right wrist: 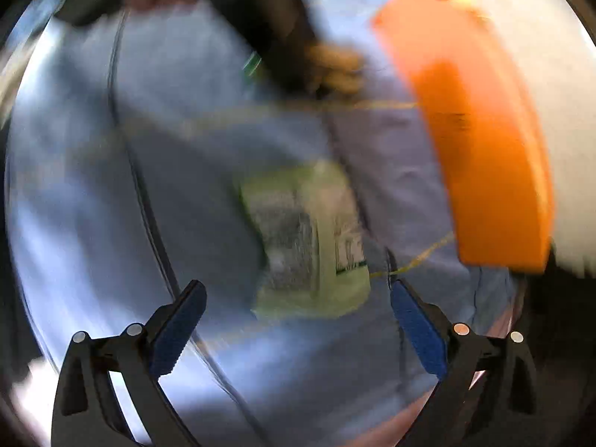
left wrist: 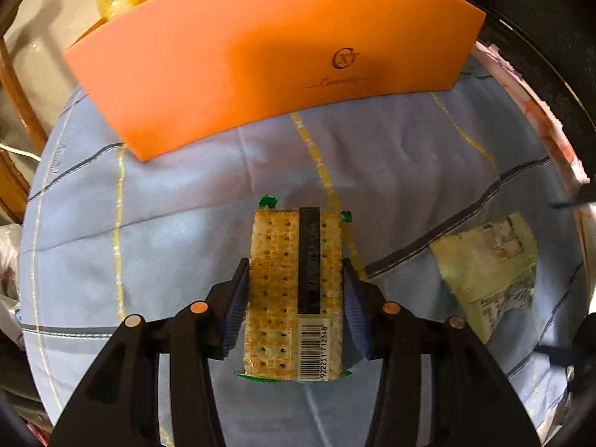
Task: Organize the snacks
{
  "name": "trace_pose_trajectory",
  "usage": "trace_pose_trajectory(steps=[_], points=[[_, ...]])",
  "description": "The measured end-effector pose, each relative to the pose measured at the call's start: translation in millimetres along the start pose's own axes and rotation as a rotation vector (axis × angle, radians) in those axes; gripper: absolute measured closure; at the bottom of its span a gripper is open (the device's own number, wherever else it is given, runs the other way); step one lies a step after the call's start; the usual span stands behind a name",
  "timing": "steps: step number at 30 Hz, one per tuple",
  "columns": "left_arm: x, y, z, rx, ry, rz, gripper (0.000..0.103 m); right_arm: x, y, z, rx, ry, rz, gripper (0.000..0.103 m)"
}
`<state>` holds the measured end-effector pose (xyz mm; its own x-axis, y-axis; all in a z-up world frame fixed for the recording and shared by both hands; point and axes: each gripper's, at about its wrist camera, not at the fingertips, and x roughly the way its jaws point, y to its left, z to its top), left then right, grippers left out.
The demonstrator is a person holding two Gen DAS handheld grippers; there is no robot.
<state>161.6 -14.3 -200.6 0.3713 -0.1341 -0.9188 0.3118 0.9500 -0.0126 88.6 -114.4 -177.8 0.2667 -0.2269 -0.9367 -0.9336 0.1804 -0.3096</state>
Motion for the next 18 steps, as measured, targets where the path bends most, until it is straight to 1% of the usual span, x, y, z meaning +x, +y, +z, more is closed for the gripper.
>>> trace_pose_trajectory(steps=[1,2,3,4,5,6,7,8,9,11,12,14,15,16,17,18], points=[[1,-1,2,-0.004,-0.001,-0.001,0.057,10,-6,1,-0.051,0.029,0.015,0.004],[1,-1,3,-0.01,-0.002,0.011,0.057,18,-12,2,-0.077,0.038,0.029,0.004],[1,-3,4,-0.014,-0.001,0.024,0.056,26,-19,6,-0.096,0.035,0.065,0.004],[2,-5,4,-0.015,-0.003,0.037,0.053,29,-23,8,-0.102,0.017,0.108,0.004],[4,-7,6,-0.018,-0.003,0.046,0.047,33,-26,12,-0.115,-0.01,0.161,0.004],[7,-8,6,-0.022,0.008,0.055,0.013,35,-28,14,-0.135,-0.023,0.187,0.003],[15,-9,7,-0.026,0.046,0.062,0.004,37,-31,16,-0.154,-0.021,0.21,0.003],[14,-8,6,-0.052,0.025,0.047,0.004,39,-34,18,-0.155,-0.012,0.23,0.003],[14,-9,7,-0.065,0.021,0.037,0.004,39,-37,20,-0.151,-0.011,0.255,0.004],[14,-9,5,-0.062,0.019,0.038,0.004,33,-50,23,-0.118,-0.053,0.308,0.004],[14,-8,4,-0.06,0.015,0.037,0.004,27,-62,25,-0.05,-0.092,0.368,0.004],[15,-11,5,-0.056,0.004,0.027,0.004,27,-79,31,0.06,-0.107,0.466,0.003],[13,-11,5,-0.065,-0.005,0.005,0.004,32,-84,34,0.105,-0.099,0.473,0.003],[10,-10,4,-0.078,-0.012,-0.01,0.004,39,-84,37,0.124,-0.078,0.464,0.003],[8,-10,6,-0.106,-0.026,-0.046,0.004,48,-79,41,0.114,-0.055,0.433,0.004],[6,-9,5,-0.124,-0.037,-0.07,0.005,44,-73,41,0.079,-0.099,0.403,0.003]])
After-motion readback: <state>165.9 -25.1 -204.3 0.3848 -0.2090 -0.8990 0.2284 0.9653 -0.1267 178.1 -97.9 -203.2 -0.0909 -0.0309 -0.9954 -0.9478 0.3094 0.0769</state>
